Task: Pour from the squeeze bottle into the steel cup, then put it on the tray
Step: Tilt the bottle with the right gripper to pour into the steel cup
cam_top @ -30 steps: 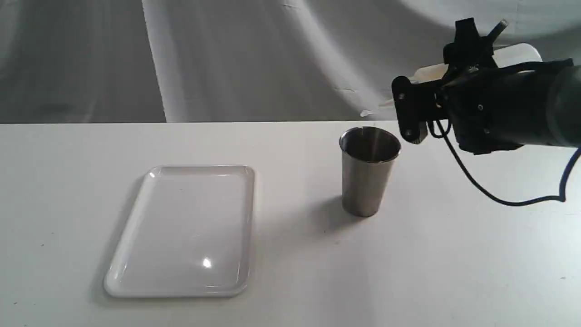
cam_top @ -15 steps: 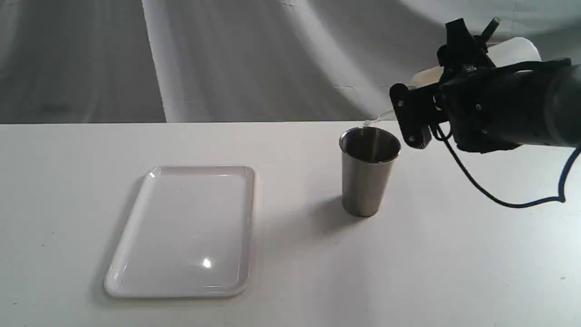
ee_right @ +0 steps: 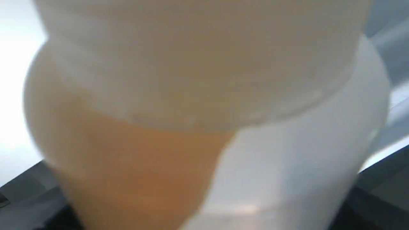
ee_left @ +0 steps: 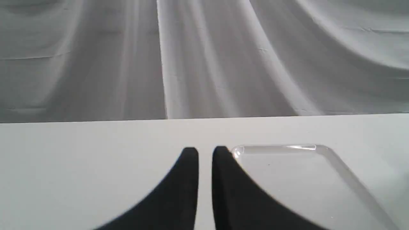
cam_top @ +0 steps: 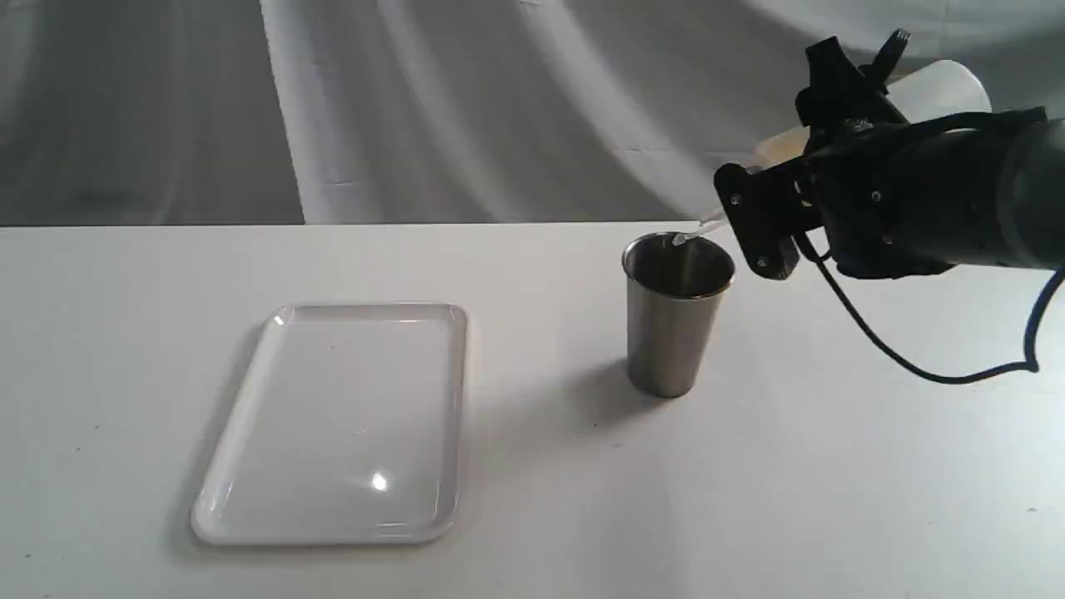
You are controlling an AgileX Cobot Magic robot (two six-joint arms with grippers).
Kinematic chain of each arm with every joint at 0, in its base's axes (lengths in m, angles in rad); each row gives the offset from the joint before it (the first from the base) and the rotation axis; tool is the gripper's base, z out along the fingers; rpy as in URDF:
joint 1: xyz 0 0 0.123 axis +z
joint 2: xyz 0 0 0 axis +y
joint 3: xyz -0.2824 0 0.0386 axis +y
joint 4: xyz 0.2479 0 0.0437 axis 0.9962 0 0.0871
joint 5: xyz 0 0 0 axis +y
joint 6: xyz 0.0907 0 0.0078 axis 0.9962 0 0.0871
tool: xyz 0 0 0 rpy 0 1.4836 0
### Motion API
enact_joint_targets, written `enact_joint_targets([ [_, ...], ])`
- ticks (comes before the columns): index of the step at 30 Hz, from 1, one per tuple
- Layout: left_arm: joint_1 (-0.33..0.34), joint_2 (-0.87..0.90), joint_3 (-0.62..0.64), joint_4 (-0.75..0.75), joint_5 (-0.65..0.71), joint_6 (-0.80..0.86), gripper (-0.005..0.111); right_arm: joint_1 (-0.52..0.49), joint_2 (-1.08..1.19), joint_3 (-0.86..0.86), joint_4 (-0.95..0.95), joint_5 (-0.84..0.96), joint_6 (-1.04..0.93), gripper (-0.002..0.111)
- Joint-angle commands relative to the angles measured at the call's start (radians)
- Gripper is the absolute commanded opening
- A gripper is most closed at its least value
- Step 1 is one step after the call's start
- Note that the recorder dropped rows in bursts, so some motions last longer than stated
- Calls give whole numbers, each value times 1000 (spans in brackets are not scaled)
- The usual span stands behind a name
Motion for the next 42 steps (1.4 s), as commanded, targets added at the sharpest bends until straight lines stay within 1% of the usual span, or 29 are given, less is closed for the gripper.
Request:
enact_joint_targets([
  [1,1,-5,4,-3,-2,-2,8,2,-13,-8,-19,27,-30,44],
  [18,1,-5,4,-3,-2,-3,8,11,-13,-8,-19,28,-103,44],
  [38,1,-5,4,-3,-2,-5,8,11,-13,-8,-19,28,-103,44],
  [42,1,-5,4,-3,-2,-2,8,11,-13,-8,-19,30,-61,44],
])
